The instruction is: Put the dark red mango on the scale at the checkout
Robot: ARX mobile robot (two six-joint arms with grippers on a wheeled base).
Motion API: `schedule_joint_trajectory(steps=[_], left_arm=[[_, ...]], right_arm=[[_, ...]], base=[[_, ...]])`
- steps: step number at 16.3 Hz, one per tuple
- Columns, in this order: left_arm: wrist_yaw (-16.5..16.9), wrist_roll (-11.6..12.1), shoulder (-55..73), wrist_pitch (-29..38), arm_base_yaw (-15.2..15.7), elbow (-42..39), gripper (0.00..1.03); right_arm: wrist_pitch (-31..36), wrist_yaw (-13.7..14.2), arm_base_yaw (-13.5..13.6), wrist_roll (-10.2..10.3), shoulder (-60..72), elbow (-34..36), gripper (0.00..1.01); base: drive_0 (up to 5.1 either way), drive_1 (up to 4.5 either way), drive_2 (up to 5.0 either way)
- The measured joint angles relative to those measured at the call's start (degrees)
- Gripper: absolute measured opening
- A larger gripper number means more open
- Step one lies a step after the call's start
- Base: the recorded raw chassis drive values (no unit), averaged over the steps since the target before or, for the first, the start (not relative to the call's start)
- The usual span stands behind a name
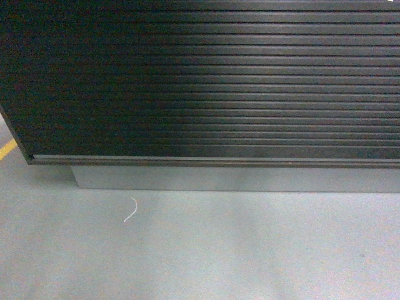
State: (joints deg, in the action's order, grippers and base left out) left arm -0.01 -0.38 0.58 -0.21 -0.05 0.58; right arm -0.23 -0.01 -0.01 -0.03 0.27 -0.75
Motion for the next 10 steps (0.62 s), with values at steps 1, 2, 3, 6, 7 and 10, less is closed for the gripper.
schedule_joint_trajectory(steps=[1, 2, 3, 6, 7, 10], left_arm=[[0.0, 0.0, 0.0, 0.0, 0.0, 0.0, 0.98], [0.0, 0.0, 0.0, 0.0, 0.0, 0.0, 0.98], [0.0, 0.0, 0.0, 0.0, 0.0, 0.0, 0.98], [0.0, 0.0, 0.0, 0.0, 0.0, 0.0, 0.98], [0.0, 0.0, 0.0, 0.0, 0.0, 0.0, 0.98], [0.0, 0.0, 0.0, 0.0, 0.0, 0.0, 0.98]], right_arm=[[0.0, 0.0, 0.0, 0.0, 0.0, 0.0, 0.98], [-0.1, 0.0, 0.0, 0.0, 0.0, 0.0, 0.98], [0.1, 0.0, 0.0, 0.0, 0.0, 0.0, 0.98], [0.0, 0.0, 0.0, 0.0, 0.0, 0.0, 0.98], [0.0, 0.0, 0.0, 0.0, 0.0, 0.0, 0.98], [0.0, 0.0, 0.0, 0.0, 0.0, 0.0, 0.98]], base=[[0.0, 2.48, -2.4], [0.0, 2.43, -2.5], [0.0, 2.44, -2.5], [0.0, 2.46, -2.5], [0.0, 2.45, -2.5], [0.0, 2.47, -2.5]])
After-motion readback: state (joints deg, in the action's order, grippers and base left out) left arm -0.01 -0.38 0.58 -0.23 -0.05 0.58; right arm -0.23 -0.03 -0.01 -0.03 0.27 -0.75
